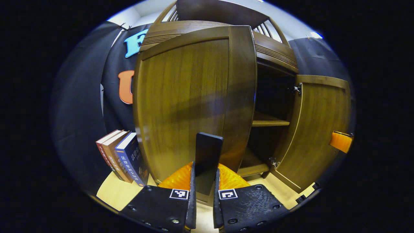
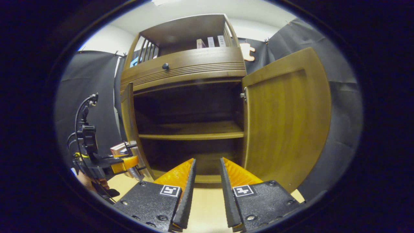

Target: Open the right door of the double-door shoe cabinet with the right hand, and open the left door with the left hand.

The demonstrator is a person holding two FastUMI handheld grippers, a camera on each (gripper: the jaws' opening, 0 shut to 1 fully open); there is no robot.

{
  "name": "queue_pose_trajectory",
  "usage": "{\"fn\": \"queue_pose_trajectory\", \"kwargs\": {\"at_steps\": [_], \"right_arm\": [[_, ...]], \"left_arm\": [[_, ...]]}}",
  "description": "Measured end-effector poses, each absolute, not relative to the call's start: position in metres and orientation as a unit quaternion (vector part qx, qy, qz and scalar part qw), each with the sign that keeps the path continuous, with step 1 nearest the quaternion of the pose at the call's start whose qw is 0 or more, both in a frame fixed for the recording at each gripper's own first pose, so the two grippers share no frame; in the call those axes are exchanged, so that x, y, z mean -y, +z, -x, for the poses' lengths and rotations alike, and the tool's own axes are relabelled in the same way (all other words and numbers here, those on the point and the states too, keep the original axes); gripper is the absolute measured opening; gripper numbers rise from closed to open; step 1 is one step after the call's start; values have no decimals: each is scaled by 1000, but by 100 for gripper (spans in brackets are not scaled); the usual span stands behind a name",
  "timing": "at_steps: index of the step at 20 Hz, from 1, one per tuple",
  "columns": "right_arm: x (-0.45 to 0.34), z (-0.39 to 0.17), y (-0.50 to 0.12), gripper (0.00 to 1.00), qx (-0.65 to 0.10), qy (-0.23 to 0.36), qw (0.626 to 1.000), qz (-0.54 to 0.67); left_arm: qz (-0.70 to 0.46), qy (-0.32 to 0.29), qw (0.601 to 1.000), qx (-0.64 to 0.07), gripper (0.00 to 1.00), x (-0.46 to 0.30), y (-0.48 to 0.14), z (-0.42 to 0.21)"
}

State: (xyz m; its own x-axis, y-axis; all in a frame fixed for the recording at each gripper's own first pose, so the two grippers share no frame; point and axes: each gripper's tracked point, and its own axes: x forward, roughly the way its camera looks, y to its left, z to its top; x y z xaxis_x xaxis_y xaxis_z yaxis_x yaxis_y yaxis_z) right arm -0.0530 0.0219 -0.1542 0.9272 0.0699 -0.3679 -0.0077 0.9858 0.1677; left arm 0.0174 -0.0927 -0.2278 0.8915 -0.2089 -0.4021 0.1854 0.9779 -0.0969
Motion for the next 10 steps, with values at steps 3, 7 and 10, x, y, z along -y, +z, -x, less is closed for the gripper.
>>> {"fn": "queue_pose_trajectory", "kwargs": {"at_steps": [3,7,10], "right_arm": [[-29,49,-158,46,-193,28,978,-79],[-43,42,-168,46,-203,44,975,-81],[-54,38,-171,48,-206,54,973,-84]], "left_arm": [[25,-82,974,-208,19,78,-225,-4],[37,-63,978,-197,19,58,-223,9],[41,-48,979,-195,19,45,-222,17]]}}
